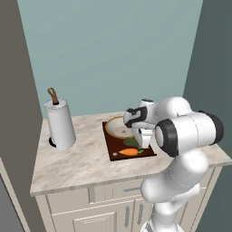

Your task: Place the two vegetables and bowl onto the tray for setting up a vegetable dip station.

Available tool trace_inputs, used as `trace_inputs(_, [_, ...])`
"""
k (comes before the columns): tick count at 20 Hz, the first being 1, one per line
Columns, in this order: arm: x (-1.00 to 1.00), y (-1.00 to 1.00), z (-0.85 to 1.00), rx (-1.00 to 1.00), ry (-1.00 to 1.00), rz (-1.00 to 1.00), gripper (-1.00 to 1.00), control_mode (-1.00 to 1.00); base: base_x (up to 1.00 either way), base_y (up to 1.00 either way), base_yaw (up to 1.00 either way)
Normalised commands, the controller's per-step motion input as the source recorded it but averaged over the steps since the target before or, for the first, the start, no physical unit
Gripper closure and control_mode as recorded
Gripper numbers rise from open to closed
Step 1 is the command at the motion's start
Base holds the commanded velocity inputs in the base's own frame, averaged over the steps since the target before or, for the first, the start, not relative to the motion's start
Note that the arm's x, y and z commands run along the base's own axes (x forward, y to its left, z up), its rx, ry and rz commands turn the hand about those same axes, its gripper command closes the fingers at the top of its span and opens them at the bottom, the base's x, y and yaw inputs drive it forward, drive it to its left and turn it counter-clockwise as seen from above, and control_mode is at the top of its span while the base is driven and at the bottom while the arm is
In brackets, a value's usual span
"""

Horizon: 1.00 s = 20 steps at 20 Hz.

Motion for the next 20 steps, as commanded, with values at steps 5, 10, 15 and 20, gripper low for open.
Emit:
trace_inputs(5, [0.00, 0.00, -0.08, 0.00, 0.03, 0.00, 1.00, -1.00, 0.00, 0.00, 0.00])
trace_inputs(10, [0.01, 0.00, -0.05, 0.00, 0.00, 0.00, 1.00, -1.00, 0.00, 0.00, 0.00])
trace_inputs(15, [0.01, 0.00, 0.00, 0.00, 0.00, 0.00, 1.00, -1.00, 0.00, 0.00, 0.00])
trace_inputs(20, [0.00, 0.00, 0.00, 0.00, 0.00, 0.00, 1.00, -1.00, 0.00, 0.00, 0.00])
